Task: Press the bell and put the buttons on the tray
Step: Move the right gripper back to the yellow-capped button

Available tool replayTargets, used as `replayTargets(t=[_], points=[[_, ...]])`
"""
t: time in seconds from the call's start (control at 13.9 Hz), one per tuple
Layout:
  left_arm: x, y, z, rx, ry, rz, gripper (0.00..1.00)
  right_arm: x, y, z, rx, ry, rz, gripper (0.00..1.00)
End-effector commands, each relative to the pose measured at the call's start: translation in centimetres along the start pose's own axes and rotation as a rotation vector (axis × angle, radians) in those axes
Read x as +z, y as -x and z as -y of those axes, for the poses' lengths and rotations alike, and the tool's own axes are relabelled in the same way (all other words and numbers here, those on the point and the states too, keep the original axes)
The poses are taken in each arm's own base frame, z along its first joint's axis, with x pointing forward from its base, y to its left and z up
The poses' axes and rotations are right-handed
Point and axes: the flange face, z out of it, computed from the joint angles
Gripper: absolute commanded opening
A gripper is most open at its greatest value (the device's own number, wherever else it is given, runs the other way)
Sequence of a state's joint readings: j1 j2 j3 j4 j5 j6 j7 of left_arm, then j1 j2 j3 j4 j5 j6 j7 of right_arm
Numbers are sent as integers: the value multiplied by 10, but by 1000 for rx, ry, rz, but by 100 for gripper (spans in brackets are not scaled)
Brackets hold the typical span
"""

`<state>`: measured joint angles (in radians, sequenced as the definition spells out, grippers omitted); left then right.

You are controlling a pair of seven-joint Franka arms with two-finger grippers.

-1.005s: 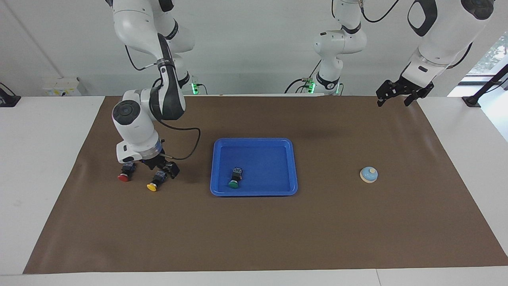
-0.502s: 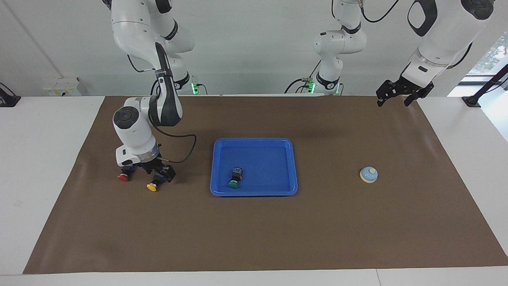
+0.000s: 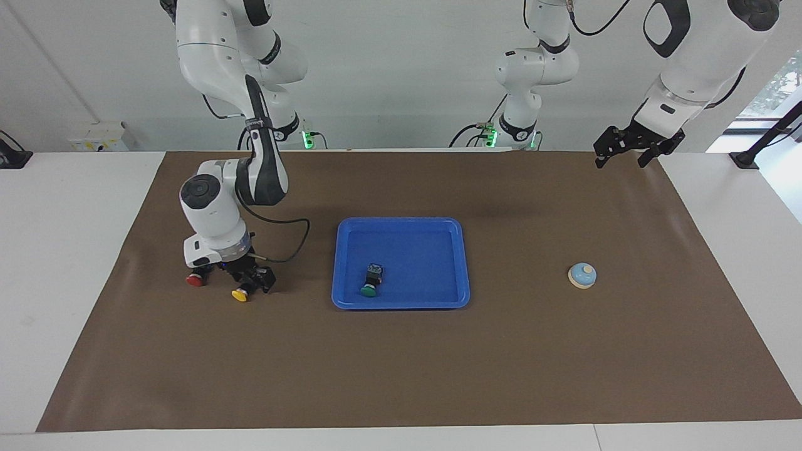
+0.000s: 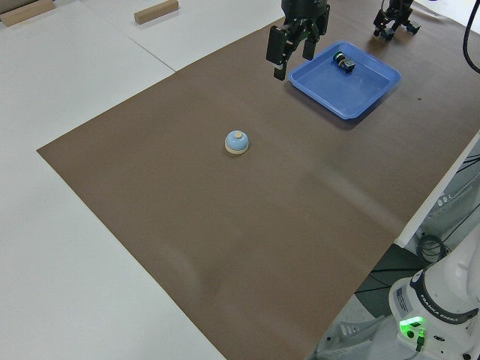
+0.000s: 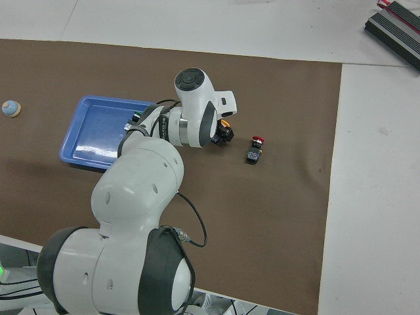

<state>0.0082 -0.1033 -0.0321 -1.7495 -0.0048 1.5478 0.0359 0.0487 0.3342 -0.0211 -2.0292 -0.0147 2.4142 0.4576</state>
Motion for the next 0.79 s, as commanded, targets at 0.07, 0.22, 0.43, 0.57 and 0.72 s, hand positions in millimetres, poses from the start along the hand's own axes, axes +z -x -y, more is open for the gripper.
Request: replayTargets(t=[0.07,0.22,0.43,0.57,0.72], points=[[-4,2,2,2,2,-2,100,0,1,2,-23,-6,-12,0],[-4,2,2,2,2,-2,100,-3,-1,6,-29,-7,-15,0],[-4,2,2,2,2,-2,100,-24,-6,26,-50,-12,-20,0],[-5,2,2,2,2,-3,100,-50,-5,60,-48,-18,-9,0],[-5,2,2,2,2,-3,100,-69,5,103,-19,-15,3,0]])
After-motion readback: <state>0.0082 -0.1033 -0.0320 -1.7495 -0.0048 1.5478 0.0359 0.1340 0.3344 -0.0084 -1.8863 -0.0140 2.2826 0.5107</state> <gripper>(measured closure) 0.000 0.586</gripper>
